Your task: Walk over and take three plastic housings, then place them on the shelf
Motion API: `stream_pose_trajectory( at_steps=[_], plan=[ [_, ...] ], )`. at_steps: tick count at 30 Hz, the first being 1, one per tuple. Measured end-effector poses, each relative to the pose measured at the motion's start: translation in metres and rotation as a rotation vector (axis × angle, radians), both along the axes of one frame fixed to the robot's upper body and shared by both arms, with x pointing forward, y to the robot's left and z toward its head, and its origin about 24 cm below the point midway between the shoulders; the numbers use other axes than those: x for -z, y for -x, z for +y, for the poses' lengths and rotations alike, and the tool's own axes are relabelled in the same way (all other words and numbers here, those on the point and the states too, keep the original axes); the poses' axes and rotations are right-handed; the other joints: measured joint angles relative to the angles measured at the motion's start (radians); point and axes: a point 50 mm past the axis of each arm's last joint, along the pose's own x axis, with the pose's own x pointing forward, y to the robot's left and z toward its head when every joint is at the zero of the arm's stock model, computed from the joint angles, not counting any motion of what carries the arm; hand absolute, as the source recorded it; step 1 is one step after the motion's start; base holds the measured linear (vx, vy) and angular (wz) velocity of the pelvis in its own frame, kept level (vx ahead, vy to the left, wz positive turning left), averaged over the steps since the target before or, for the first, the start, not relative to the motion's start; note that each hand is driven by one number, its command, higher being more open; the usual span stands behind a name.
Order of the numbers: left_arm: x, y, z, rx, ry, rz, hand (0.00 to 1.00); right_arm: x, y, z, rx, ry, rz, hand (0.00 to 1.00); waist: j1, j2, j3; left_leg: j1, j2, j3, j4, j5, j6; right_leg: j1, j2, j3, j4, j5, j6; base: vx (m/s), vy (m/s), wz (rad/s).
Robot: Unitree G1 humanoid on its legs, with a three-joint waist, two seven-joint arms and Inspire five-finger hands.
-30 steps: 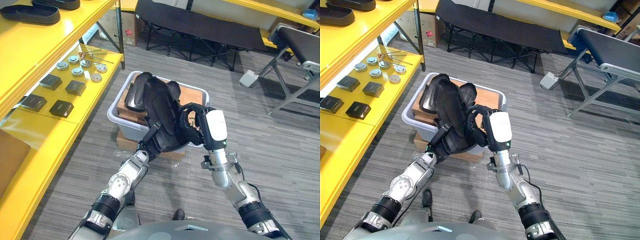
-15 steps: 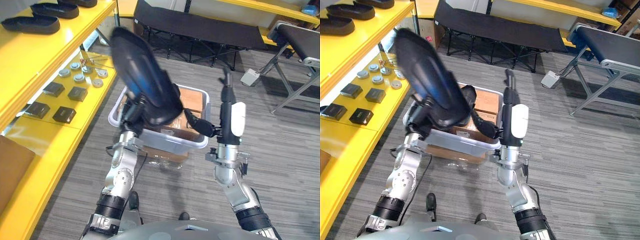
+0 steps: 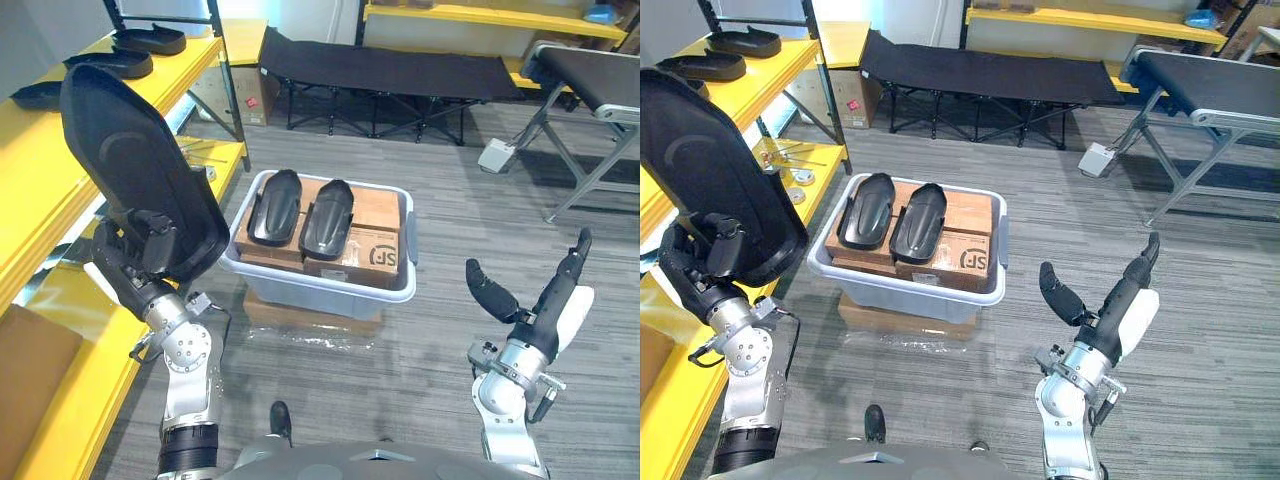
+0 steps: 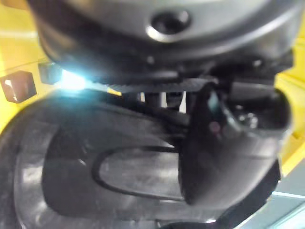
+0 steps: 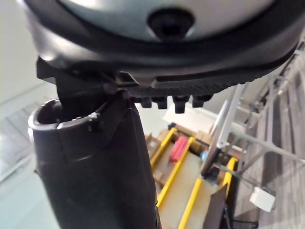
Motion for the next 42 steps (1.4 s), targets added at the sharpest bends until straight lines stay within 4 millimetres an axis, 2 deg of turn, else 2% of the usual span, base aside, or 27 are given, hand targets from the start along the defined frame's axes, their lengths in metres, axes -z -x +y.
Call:
stream_pose_trajectory(
  at_steps=[4, 9, 13, 19, 20, 22, 23, 25, 28, 31, 35, 39, 42],
  plan=[
    [0.002, 0.011, -0.007, 0.154, 0.042, -0.015, 0.0, 0.016, 0.016, -0.002, -0.021, -0.118, 0.076, 1.0, -0.002, 0.004, -0.003, 0.0, 0.002, 0.007, 0.0, -0.002, -0.002, -0.001, 0.0, 0.002, -0.001, 0.0, 0.001, 0.04, 0.01, -0.04],
    [0.012, 0.024, -0.01, 0.278, 0.171, -0.04, 0.0, 0.035, 0.019, 0.003, -0.143, -0.321, 0.147, 1.0, 0.001, 0.019, -0.01, 0.0, 0.002, 0.004, 0.0, -0.004, -0.004, 0.0, 0.0, -0.001, -0.002, -0.002, 0.0, 0.02, 0.007, 0.0],
    [0.006, 0.03, -0.008, 0.293, 0.187, -0.087, 0.0, 0.048, 0.015, 0.023, -0.288, -0.418, 0.218, 1.0, 0.013, 0.026, -0.011, -0.006, -0.003, -0.025, 0.0, -0.004, -0.005, 0.011, 0.0, -0.027, -0.001, -0.007, 0.001, 0.01, 0.016, 0.15],
    [-0.021, 0.036, -0.005, 0.288, 0.123, -0.223, 0.0, 0.037, -0.016, 0.051, -0.482, -0.475, 0.176, 1.0, 0.06, 0.027, -0.011, -0.02, -0.019, -0.095, 0.0, 0.007, -0.002, 0.036, -0.003, -0.098, 0.0, -0.015, 0.006, 0.01, 0.015, 0.4],
    [-0.029, 0.043, 0.002, 0.257, 0.093, -0.262, 0.0, 0.029, -0.03, 0.06, -0.544, -0.493, 0.137, 1.0, 0.084, 0.027, -0.011, -0.02, -0.03, -0.129, 0.0, 0.011, 0.001, 0.055, -0.007, -0.134, 0.003, -0.023, 0.013, 0.03, 0.011, 0.55],
    [-0.033, 0.048, 0.009, 0.224, 0.069, -0.278, 0.0, 0.024, -0.04, 0.066, -0.579, -0.486, 0.121, 1.0, 0.105, 0.027, -0.011, -0.02, -0.039, -0.153, 0.0, 0.014, 0.002, 0.071, -0.009, -0.162, 0.006, -0.027, 0.017, 0.03, 0.011, 0.58],
    [-0.036, 0.053, 0.017, 0.188, 0.043, -0.292, 0.0, 0.022, -0.047, 0.07, -0.614, -0.48, 0.118, 1.0, 0.13, 0.026, -0.011, -0.021, -0.044, -0.17, 0.0, 0.017, 0.006, 0.078, -0.012, -0.181, 0.014, -0.034, 0.019, 0.03, 0.012, 0.48],
    [-0.036, 0.06, 0.025, 0.155, 0.027, -0.296, 0.0, 0.019, -0.051, 0.072, -0.65, -0.471, 0.112, 1.0, 0.152, 0.025, -0.011, -0.024, -0.058, -0.2, 0.0, 0.02, 0.009, 0.092, -0.018, -0.209, 0.022, -0.044, 0.027, 0.02, 0.02, 0.51],
    [-0.035, 0.075, 0.034, 0.125, 0.017, -0.294, 0.0, 0.014, -0.057, 0.074, -0.707, -0.452, 0.107, 1.0, 0.175, 0.021, -0.009, -0.032, -0.071, -0.221, 0.0, 0.022, 0.012, 0.1, -0.02, -0.236, 0.023, -0.05, 0.02, 0.01, 0.026, 0.33],
    [-0.035, 0.08, 0.036, 0.137, 0.0, -0.291, 0.0, 0.014, -0.057, 0.076, -0.734, -0.449, 0.112, 1.0, 0.192, 0.012, -0.005, -0.034, -0.075, -0.231, 0.0, 0.024, 0.013, 0.1, -0.021, -0.245, 0.036, -0.058, 0.017, -0.02, 0.03, 0.13],
    [-0.035, 0.079, 0.034, 0.181, -0.018, -0.287, 0.0, 0.012, -0.059, 0.081, -0.779, -0.446, 0.113, 1.0, 0.191, -0.001, 0.006, -0.034, -0.068, -0.229, 0.0, 0.024, 0.013, 0.094, -0.019, -0.243, 0.045, -0.062, 0.017, -0.05, 0.015, -0.02],
    [-0.029, 0.086, 0.033, 0.176, -0.003, -0.247, 0.0, 0.012, -0.059, 0.084, -0.812, -0.445, 0.119, 1.0, 0.189, -0.001, 0.007, -0.036, -0.064, -0.213, 0.0, 0.023, 0.014, 0.086, -0.019, -0.222, 0.054, -0.063, 0.016, -0.02, 0.021, -0.12],
    [-0.026, 0.083, 0.029, 0.193, 0.02, -0.232, 0.0, 0.01, -0.059, 0.085, -0.823, -0.444, 0.118, 1.0, 0.178, -0.001, 0.009, -0.056, -0.067, -0.191, 0.0, 0.018, 0.021, 0.092, -0.016, -0.258, 0.053, -0.065, 0.021, -0.01, 0.032, 0.41]
  ],
)
